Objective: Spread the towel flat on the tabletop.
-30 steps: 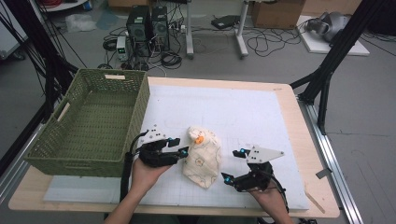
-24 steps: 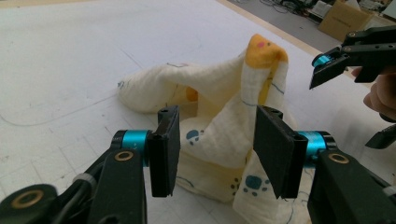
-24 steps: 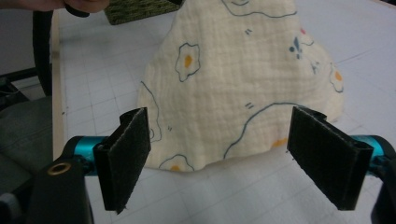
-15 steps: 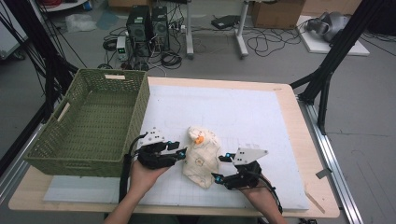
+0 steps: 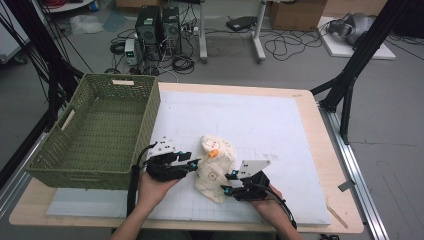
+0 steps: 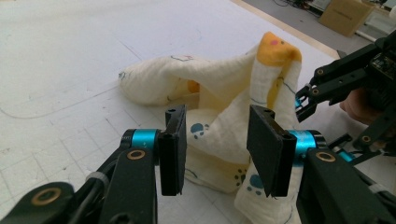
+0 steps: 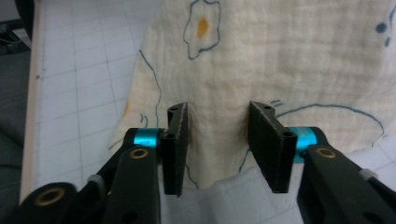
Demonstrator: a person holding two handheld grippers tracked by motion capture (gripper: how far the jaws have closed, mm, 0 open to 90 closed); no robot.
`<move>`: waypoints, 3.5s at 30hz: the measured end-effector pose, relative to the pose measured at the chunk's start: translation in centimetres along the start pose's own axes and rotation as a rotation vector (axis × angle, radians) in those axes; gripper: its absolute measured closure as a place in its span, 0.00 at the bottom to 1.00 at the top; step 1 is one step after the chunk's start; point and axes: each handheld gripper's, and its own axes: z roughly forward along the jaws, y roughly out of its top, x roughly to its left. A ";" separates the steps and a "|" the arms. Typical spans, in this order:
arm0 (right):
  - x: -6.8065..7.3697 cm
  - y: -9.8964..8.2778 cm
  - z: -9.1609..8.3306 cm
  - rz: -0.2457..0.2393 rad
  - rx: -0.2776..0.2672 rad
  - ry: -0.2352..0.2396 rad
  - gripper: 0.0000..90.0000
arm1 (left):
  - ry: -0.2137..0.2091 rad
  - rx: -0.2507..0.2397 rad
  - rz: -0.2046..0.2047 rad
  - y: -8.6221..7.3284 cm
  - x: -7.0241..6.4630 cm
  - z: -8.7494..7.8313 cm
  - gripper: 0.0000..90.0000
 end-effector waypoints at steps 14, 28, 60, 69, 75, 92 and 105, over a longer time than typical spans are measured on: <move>-0.6 -0.2 -0.5 -0.002 -0.007 0.009 0.86 | 0.004 0.001 0.004 -0.1 0.1 -0.1 0.65; -1.9 -1.0 -4.3 0.043 -0.063 -0.019 0.86 | 0.003 0.003 -0.001 -0.1 -0.1 0.4 0.66; -0.9 -1.4 -7.3 0.017 -0.122 -0.060 0.59 | -0.012 0.031 0.004 -0.5 -0.5 1.8 0.66; -0.3 -0.8 -4.8 -0.036 -0.053 -0.014 0.63 | -0.009 0.029 0.002 -0.5 -0.4 1.6 0.66; -0.7 -1.1 -3.1 -0.027 0.029 0.000 0.73 | -0.009 0.025 -0.003 -0.7 -0.3 1.5 0.66; -1.0 -1.4 -2.8 -0.005 0.047 0.049 0.99 | -0.011 0.038 -0.004 -1.0 -0.3 1.8 0.66; -1.1 -1.3 -2.8 0.016 0.017 0.057 0.77 | -0.014 0.038 -0.004 -1.0 -0.3 2.0 0.66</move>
